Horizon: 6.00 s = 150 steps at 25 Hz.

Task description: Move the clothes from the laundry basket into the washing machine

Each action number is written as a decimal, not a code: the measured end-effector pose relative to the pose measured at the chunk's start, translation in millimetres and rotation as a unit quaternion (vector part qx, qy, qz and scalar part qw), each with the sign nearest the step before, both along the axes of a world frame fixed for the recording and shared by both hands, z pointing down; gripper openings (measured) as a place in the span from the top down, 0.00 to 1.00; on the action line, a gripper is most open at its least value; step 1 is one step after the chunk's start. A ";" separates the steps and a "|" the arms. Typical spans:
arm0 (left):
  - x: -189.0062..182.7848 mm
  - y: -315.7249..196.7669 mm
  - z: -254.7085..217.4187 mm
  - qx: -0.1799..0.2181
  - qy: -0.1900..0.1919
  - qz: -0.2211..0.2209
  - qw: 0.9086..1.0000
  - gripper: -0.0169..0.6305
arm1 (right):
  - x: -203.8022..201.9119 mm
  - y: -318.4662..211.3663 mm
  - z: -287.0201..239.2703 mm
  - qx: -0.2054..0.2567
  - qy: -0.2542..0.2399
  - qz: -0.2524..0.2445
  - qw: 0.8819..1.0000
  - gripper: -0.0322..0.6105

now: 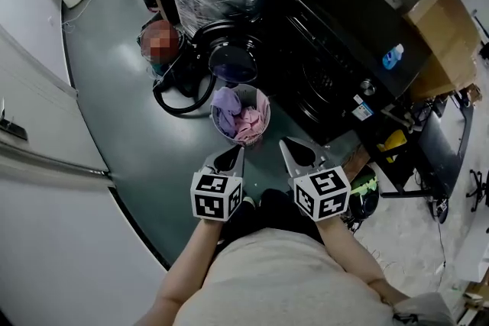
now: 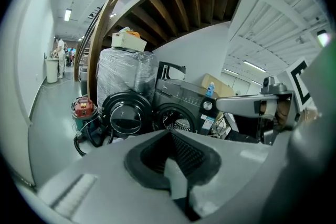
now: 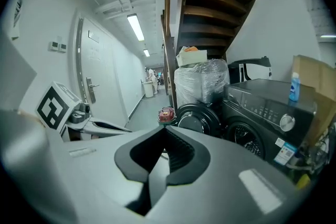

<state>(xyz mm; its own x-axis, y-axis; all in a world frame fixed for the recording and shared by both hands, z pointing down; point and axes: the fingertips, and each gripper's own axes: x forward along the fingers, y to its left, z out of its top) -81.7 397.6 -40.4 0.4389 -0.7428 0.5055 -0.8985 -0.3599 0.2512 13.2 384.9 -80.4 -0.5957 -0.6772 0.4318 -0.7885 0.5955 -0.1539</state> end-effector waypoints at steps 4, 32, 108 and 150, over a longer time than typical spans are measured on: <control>-3.1 -4.4 10.4 -0.013 0.003 0.004 1.000 0.97 | -7.8 -2.3 5.9 -0.017 -0.021 -0.005 1.000 0.91; -25.1 -218.2 65.4 -0.091 0.005 -0.116 0.989 0.97 | -11.5 -249.2 61.5 -0.090 -0.017 -0.101 0.991 0.91; -60.7 -316.6 381.0 -0.092 0.008 0.110 0.990 0.95 | -75.4 -275.4 439.1 -0.199 -0.006 -0.096 0.975 0.58; 126.7 -302.8 360.8 -0.041 0.014 0.373 0.927 0.82 | 78.2 -270.0 279.1 -0.027 -0.118 0.040 0.992 0.88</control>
